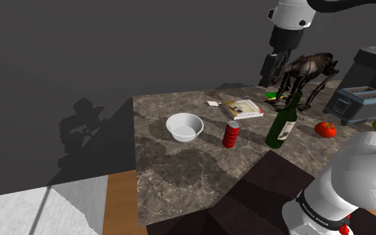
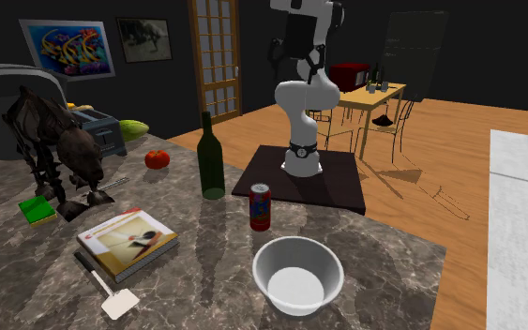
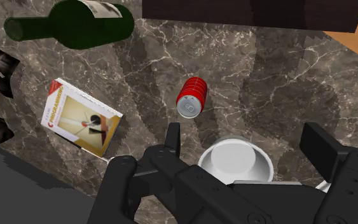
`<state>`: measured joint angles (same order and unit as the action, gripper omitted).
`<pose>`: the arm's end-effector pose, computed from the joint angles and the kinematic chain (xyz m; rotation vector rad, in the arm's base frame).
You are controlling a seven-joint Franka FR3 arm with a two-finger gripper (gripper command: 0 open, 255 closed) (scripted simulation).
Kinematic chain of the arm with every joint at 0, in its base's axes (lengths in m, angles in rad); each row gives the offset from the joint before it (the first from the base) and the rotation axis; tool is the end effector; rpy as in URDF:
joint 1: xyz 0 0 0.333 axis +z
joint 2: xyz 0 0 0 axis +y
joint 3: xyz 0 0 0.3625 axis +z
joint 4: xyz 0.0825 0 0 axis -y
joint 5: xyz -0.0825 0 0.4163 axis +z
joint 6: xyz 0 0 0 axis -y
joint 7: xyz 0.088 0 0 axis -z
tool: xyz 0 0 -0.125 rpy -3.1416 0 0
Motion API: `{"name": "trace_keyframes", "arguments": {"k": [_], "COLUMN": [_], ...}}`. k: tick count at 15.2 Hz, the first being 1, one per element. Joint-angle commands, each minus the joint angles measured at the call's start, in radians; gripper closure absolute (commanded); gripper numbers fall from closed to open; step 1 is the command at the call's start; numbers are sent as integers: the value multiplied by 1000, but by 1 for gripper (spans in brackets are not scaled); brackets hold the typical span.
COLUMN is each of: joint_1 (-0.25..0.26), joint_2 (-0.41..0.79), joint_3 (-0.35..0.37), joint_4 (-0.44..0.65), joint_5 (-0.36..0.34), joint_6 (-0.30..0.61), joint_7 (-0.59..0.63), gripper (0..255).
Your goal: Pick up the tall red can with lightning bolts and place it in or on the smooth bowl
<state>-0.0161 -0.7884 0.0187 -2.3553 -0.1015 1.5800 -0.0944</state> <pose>0.3067 -0.0098 0.6081 3.0231 0.1389 0.0112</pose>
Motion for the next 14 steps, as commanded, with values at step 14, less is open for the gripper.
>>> {"name": "trace_keyframes", "arguments": {"k": [14], "joint_1": [-15], "joint_2": [231], "joint_3": [-104], "joint_4": [-243], "joint_5": [-55], "joint_6": [475], "joint_7": [-93], "gripper": [0]}}
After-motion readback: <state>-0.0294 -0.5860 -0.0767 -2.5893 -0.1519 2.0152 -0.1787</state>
